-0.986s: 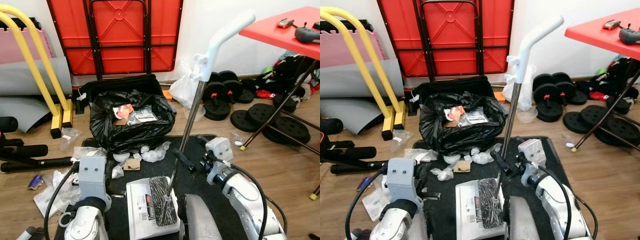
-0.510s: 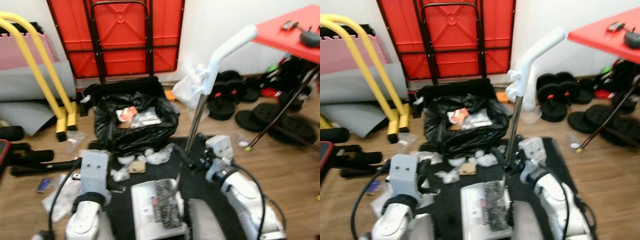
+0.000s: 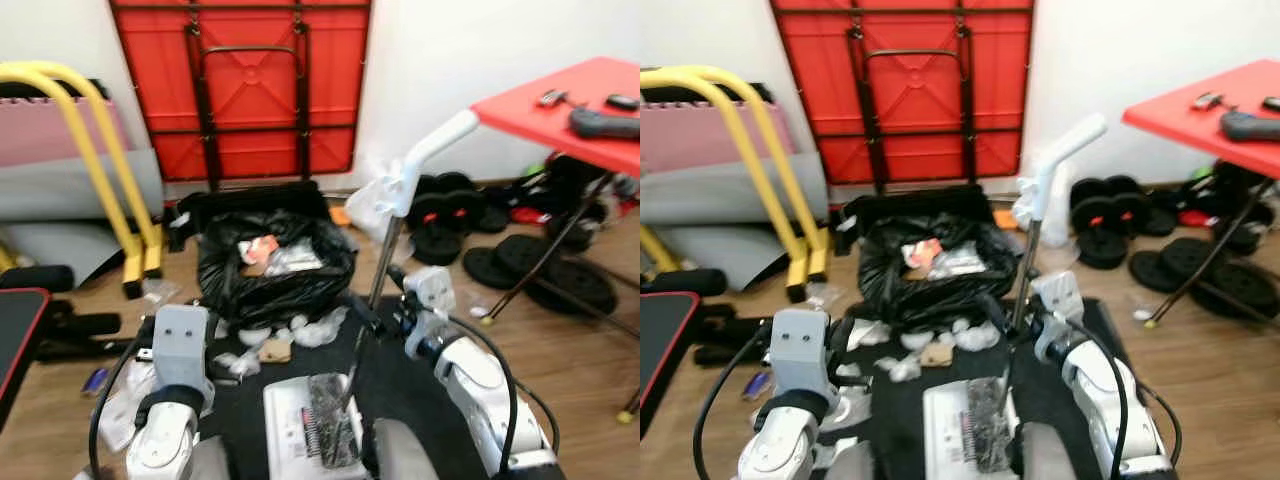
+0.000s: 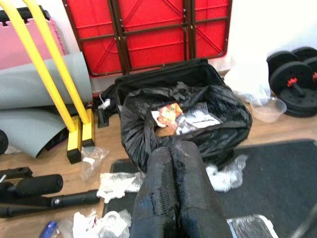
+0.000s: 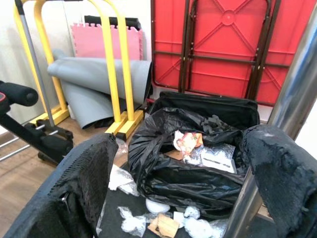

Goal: Sweep floor

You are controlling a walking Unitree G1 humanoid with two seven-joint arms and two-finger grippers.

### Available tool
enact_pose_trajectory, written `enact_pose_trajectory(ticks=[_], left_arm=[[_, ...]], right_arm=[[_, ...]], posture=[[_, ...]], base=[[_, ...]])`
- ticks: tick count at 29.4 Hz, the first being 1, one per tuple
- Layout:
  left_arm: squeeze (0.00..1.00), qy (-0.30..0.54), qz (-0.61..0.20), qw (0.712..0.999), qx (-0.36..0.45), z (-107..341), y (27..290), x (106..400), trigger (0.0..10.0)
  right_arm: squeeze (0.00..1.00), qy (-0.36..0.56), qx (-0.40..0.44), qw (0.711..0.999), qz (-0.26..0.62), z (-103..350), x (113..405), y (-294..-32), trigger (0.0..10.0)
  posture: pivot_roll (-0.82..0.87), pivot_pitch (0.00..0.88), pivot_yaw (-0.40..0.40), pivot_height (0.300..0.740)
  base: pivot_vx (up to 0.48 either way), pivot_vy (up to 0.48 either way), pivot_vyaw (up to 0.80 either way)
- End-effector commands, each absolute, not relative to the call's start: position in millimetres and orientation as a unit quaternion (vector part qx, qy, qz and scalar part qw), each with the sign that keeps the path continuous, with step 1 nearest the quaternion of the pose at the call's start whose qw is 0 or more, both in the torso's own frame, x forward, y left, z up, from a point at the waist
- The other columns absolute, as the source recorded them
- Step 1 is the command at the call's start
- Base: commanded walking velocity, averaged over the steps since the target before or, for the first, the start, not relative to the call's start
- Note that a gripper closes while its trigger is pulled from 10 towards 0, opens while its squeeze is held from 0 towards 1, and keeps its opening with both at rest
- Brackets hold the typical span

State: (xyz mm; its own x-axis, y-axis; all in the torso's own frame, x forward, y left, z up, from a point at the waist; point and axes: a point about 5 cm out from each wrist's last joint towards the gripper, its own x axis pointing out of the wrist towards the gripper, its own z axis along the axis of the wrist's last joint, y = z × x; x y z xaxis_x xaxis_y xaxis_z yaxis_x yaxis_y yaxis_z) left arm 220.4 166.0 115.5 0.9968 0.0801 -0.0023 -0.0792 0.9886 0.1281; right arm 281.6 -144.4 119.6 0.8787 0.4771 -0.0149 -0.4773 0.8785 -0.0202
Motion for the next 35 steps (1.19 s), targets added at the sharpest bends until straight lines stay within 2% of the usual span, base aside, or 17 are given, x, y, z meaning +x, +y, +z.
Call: enact_pose_trajectory(ticks=[1,12,17,26,35], left_arm=[[0.0,0.002,0.104,0.992,0.07,113.6,172.3,221.0,10.0],[0.0,0.002,0.1,0.993,0.067,114.5,171.1,220.8,10.0],[0.0,0.003,0.09,0.994,0.06,113.7,169.9,221.6,10.0],[0.0,-0.001,0.094,0.994,0.06,114.4,170.7,221.3,10.0],[0.0,0.001,0.093,0.994,0.06,113.4,171.4,221.4,10.0]], right_arm=[[0.0,0.003,-0.009,0.97,0.243,120.2,283.8,-145.8,10.0],[0.0,0.005,-0.007,0.969,0.249,119.4,284.4,-145.6,10.0],[0.0,0.007,-0.006,0.968,0.251,119.1,284.6,-145.6,10.0],[0.0,0.009,-0.002,0.967,0.253,118.6,284.7,-145.6,10.0],[0.0,0.013,0.0,0.967,0.255,117.7,284.8,-145.8,10.0]], posture=[[-0.1,0.0,-0.059,0.62],[-0.1,0.0,-0.063,0.665],[-0.1,0.0,-0.063,0.685],[-0.1,0.0,-0.063,0.725],[-0.1,0.0,-0.066,0.74]], base=[[0.0,0.0,0.0],[0.0,0.0,0.0],[-0.475,0.0,0.0],[0.0,0.0,0.0],[0.0,0.0,0.0]])
